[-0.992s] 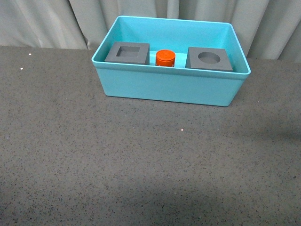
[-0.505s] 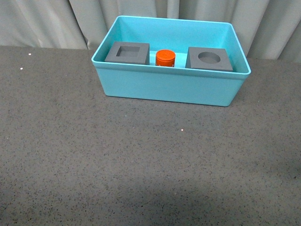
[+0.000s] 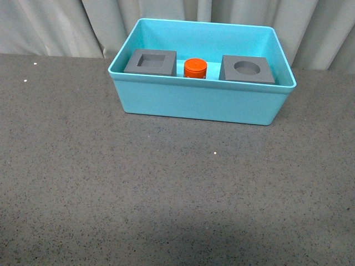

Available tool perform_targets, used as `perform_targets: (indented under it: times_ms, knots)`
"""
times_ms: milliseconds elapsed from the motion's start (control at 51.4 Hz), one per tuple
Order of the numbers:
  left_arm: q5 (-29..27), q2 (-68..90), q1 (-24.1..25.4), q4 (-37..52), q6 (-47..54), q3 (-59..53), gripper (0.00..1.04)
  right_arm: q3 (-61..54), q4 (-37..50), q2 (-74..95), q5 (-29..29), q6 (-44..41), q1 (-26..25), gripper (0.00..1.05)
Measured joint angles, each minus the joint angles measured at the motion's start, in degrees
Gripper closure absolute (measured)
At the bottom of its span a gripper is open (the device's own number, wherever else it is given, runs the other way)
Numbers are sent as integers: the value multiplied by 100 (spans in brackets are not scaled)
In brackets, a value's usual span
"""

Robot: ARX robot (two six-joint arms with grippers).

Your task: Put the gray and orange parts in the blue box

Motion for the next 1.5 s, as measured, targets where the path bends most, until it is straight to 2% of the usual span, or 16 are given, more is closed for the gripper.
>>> perform_targets:
  times_ms: [428,1050,1128,1303,1342,1497]
  knots:
    - [0,0,0,0,0,0,7,-46,-1637,-1786,-7,0,0,104]
    - [0,0,0,0,0,0,7,-46,-2946,-3115,-9,0,0,104]
    - [0,0,0,0,0,0,7,-42,-3856,-3816,-26,-2,0,104]
    - [-4,-2,0,0,-2,0,7,-42,-3952,-4083,-26,-9,0,104]
    - [-4,-2,0,0,0,0,7,-42,-3952,-4083,-24,-7,0,100]
    - [-4,-2,0,0,0,0,7,-42,-3952,-4087,-26,-7,0,64]
